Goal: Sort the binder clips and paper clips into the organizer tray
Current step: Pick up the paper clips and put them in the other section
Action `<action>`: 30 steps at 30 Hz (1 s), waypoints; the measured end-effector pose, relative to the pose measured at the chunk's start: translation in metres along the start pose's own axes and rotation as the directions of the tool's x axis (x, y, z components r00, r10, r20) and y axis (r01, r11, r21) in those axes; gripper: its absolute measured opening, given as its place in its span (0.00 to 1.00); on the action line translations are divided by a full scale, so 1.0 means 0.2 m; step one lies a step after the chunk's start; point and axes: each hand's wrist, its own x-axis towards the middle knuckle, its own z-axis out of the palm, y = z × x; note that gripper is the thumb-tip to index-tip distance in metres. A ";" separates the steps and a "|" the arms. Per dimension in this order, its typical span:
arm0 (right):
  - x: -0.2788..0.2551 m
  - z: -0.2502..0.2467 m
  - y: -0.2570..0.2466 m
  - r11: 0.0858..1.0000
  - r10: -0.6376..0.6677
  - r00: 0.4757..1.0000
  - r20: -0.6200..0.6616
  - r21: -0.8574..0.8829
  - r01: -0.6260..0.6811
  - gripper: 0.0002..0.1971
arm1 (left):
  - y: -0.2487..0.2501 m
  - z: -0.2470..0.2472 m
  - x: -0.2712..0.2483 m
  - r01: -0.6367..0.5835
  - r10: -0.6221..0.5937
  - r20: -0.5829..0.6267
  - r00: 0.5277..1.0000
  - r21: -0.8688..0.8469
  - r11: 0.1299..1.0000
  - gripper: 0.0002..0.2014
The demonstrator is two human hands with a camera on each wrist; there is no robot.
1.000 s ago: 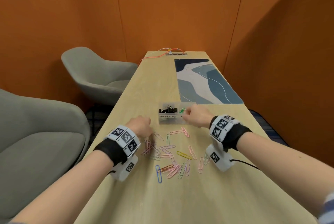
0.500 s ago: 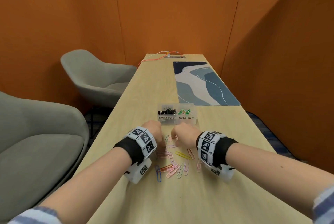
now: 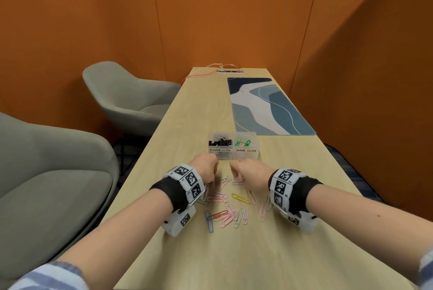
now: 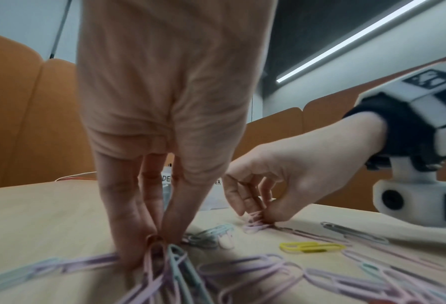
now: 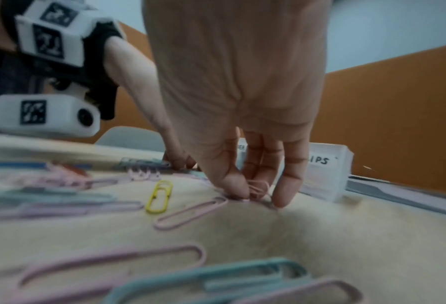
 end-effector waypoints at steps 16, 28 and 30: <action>-0.04 -0.07 0.06 0.992 -0.001 0.996 0.095 0.124 -0.011 0.20 | -0.13 -0.02 -0.06 -0.171 0.129 -0.132 0.983 -0.401 0.900 0.10; -0.03 0.03 -0.05 0.985 -0.016 1.000 -0.025 -0.172 0.012 0.11 | -0.16 0.01 -0.14 -0.167 0.180 0.169 0.969 -0.088 0.982 0.35; -0.03 0.03 -0.05 0.984 -0.029 0.999 -0.031 -0.178 0.023 0.09 | -0.16 0.02 -0.15 -0.200 0.202 0.170 0.965 -0.030 0.979 0.37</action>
